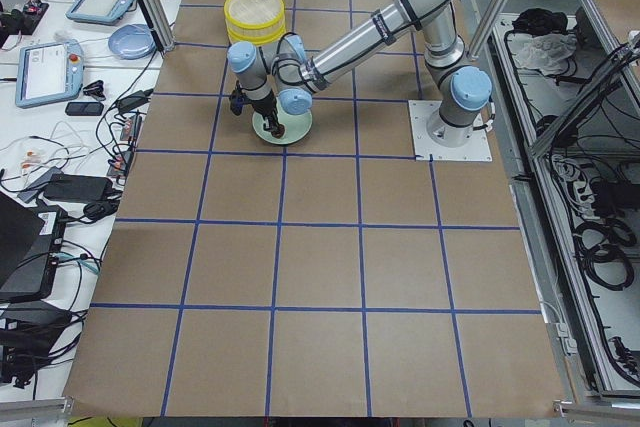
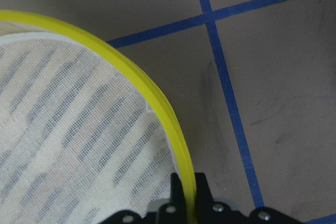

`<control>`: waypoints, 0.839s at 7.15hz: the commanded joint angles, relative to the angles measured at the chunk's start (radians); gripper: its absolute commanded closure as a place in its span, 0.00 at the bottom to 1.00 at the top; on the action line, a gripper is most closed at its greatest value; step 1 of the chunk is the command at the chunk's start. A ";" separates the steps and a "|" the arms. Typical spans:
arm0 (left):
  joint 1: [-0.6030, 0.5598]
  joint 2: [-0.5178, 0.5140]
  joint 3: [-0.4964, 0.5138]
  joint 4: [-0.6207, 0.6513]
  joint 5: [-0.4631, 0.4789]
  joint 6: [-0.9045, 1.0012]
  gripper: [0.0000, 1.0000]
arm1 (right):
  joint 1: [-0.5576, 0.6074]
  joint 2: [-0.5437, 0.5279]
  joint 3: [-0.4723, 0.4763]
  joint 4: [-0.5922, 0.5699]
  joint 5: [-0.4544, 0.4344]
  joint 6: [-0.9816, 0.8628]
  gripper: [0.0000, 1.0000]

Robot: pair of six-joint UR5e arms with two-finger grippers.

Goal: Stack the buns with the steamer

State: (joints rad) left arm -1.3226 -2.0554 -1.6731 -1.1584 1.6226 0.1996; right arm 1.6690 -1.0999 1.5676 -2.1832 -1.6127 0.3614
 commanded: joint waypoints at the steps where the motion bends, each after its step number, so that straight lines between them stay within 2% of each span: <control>1: -0.025 0.041 0.047 0.000 -0.044 -0.157 1.00 | 0.000 0.002 0.000 -0.006 0.001 0.002 0.69; 2: -0.052 0.064 0.055 0.000 -0.073 -0.239 1.00 | 0.000 0.002 0.000 -0.012 0.001 0.004 0.55; 4: -0.079 0.096 0.058 0.005 -0.087 -0.274 1.00 | 0.000 0.005 0.000 -0.012 0.001 0.005 0.41; 6: -0.174 0.127 0.085 0.020 -0.084 -0.469 1.00 | -0.006 -0.047 -0.004 0.012 -0.003 -0.024 0.26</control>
State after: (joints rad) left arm -1.4411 -1.9441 -1.6058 -1.1455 1.5373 -0.1569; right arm 1.6674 -1.1131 1.5660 -2.1897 -1.6143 0.3544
